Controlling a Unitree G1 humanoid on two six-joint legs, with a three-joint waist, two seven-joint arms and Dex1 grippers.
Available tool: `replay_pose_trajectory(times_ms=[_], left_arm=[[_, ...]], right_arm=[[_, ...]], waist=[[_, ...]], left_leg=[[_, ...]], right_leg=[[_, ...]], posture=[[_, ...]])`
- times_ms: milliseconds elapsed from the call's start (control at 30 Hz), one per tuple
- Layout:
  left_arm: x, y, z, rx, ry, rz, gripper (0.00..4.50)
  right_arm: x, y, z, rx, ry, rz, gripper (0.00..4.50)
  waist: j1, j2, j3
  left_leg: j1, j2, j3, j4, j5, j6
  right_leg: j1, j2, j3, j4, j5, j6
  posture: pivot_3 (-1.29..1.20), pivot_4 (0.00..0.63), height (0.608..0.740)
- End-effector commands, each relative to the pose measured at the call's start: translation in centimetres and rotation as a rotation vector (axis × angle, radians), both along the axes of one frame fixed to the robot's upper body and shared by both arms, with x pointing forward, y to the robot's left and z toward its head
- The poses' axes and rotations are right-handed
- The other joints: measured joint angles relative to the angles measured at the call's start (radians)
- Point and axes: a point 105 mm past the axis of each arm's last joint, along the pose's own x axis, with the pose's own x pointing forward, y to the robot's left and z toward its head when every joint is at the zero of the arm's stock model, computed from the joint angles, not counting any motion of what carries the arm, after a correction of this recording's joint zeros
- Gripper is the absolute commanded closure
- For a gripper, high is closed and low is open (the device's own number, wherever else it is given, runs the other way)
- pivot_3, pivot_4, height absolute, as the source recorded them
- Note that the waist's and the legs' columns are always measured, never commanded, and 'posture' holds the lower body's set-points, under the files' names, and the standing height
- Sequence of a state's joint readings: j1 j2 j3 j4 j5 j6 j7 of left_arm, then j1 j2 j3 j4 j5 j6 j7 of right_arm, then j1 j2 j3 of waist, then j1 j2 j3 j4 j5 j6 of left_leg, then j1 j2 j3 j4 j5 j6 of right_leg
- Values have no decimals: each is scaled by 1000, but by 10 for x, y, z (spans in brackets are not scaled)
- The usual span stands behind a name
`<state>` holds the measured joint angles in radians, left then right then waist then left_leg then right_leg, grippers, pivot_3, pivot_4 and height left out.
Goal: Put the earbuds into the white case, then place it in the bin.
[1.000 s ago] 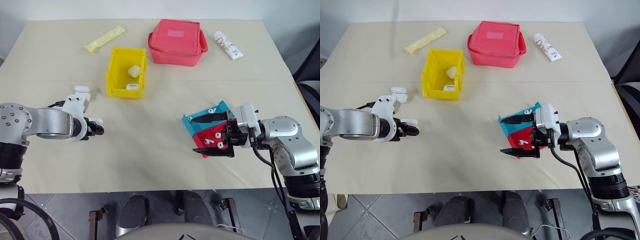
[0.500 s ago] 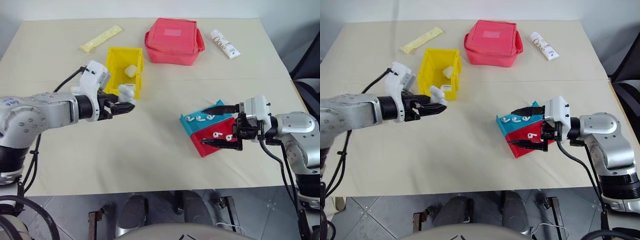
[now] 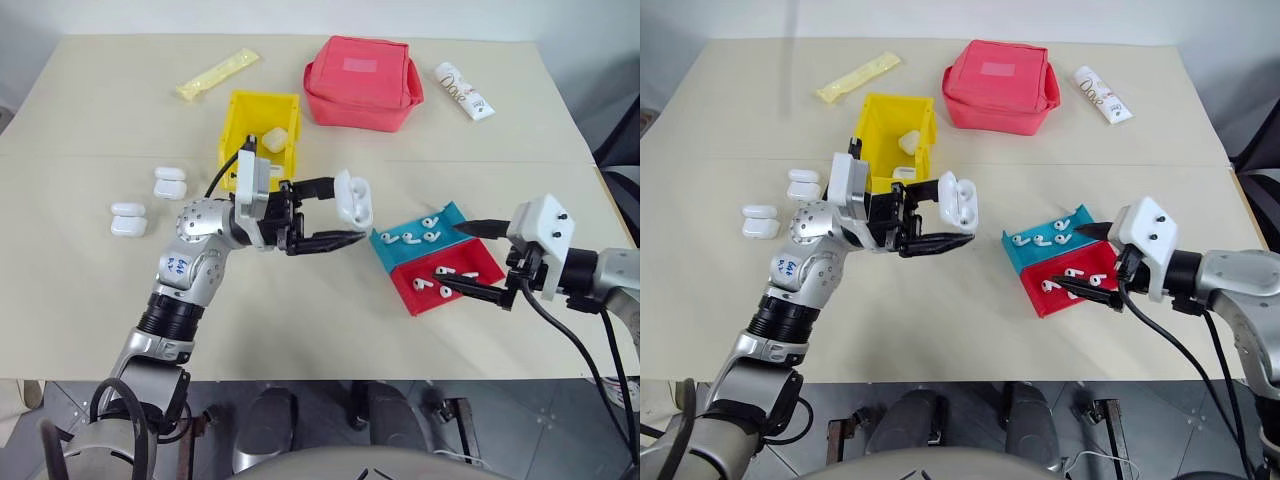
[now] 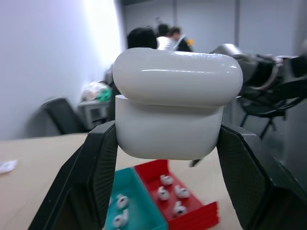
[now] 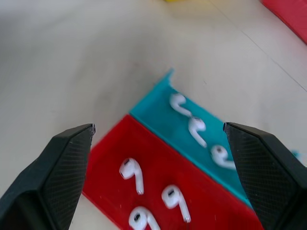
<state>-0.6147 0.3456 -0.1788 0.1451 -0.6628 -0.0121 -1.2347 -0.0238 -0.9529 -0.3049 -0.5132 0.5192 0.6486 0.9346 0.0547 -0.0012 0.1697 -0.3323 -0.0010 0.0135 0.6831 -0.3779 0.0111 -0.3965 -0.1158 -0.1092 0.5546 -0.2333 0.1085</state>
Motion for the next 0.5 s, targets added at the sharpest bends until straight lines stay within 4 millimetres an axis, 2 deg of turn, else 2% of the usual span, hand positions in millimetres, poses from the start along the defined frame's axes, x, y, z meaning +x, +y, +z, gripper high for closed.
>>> replay_pose_trajectory(times_ms=[33, 167, 433, 500], left_arm=[[-9, -3, -14, 35, -10, -53, 1739], [-10, -12, -28, 77, 1, -47, 1739], [-7, -19, -33, 63, -7, 11, 1739], [-10, -19, -32, 56, -9, 9, 1739]], right_arm=[[-8, -10, 5, -86, -23, -69, 0], [-12, -26, -10, -205, 28, -150, 0], [-16, -29, -17, -261, 46, -155, 0], [-17, -26, -19, -280, 67, -126, 391]], waist=[[0, 0, 0], [0, 0, 0], [-1, 0, 0], [-2, 0, 0]], left_leg=[[0, 0, -1, 0, 0, 1], [-1, -1, -6, 1, -1, 5], [-1, -1, -7, 1, -1, 6], [-1, -1, -7, 1, -2, 6]], right_leg=[[0, 0, 0, 0, 0, 0], [1, -1, 3, -2, 2, 2], [0, -1, 3, -3, 2, 2], [0, -1, 3, -3, 2, 2]], posture=[[0, 150, 740], [0, 150, 740], [0, 150, 740], [0, 150, 740]])
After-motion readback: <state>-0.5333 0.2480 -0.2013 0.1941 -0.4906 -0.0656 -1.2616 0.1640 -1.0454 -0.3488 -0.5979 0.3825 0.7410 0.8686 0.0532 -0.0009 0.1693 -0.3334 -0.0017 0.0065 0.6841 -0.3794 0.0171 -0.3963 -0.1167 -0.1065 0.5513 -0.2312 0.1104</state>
